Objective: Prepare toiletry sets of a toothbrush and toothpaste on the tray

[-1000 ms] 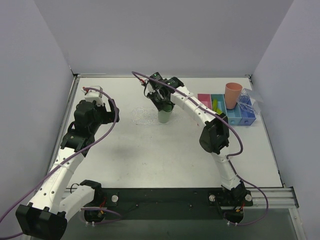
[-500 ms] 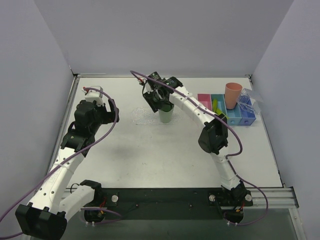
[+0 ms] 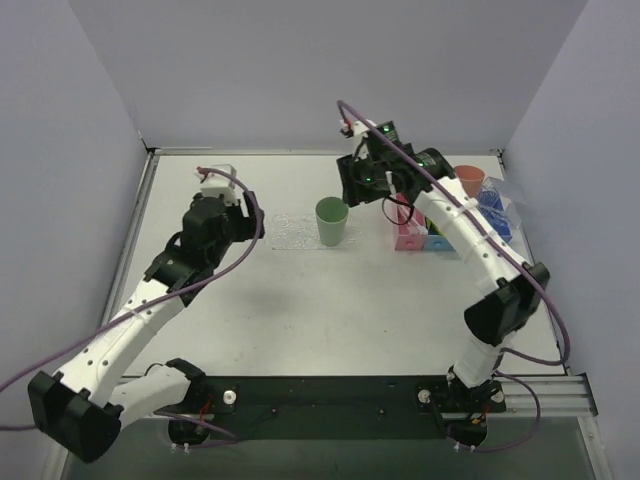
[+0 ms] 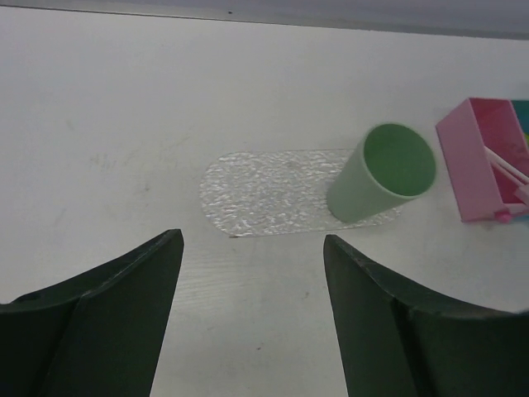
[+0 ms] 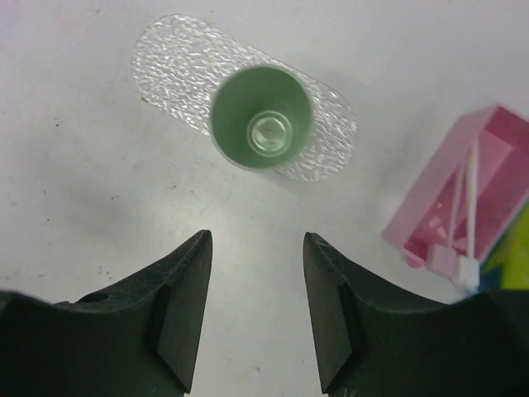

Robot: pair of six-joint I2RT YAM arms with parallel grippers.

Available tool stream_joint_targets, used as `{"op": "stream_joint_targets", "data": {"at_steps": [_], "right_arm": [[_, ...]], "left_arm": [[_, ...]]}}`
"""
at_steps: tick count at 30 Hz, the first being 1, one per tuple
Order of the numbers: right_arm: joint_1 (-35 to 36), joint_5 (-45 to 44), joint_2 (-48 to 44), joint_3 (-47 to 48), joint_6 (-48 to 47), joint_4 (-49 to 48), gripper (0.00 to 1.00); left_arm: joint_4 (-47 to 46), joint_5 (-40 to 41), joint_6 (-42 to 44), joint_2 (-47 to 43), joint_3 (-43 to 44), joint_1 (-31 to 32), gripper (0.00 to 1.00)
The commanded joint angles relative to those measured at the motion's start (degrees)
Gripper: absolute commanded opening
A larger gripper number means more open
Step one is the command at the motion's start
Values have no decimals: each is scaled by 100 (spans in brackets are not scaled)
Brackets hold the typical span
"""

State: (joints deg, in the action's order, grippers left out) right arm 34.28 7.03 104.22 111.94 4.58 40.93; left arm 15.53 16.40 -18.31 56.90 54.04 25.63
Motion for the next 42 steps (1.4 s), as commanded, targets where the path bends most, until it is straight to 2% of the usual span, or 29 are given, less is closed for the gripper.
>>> {"op": "stream_joint_targets", "data": {"at_steps": [1, 2, 8, 13, 19, 24, 30, 32, 35, 42], "right_arm": [[-615, 27, -1201, -1190, 394, -585, 43], [-694, 1, -1394, -1697, 403, -725, 44], [-1099, -219, -2801, -2991, 404, -779, 53], [-1274, -500, -3742, -3485, 386, -779, 54], [-1284, -228, -4322, -3661, 439, -744, 54], [-1293, -315, -4472, -3785, 369, -727, 54], [-1293, -421, -4420, -3829, 289, -691, 53], [-1293, -430, -4385, -3820, 289, -700, 53], [-1301, -422, -4314, -3811, 298, -691, 53], [-1293, -404, -4235, -3794, 315, -691, 53]], "left_arm": [[-542, 330, -392, 1040, 842, 785, 79], [-525, 180, -498, 1503, 1001, 786, 79], [-86, -216, -648, 3165, 2441, 839, 79], [441, -366, -473, 4143, 3375, 839, 79], [1241, -392, -182, 5153, 4509, 856, 79], [1558, -594, -130, 5471, 4756, 926, 75], [1655, -585, -129, 5595, 4642, 1006, 66], [1655, -603, -138, 5595, 4589, 1006, 61], [1646, -560, -147, 5639, 4589, 1006, 46], [1743, -445, -121, 5718, 4729, 997, 37]]}}
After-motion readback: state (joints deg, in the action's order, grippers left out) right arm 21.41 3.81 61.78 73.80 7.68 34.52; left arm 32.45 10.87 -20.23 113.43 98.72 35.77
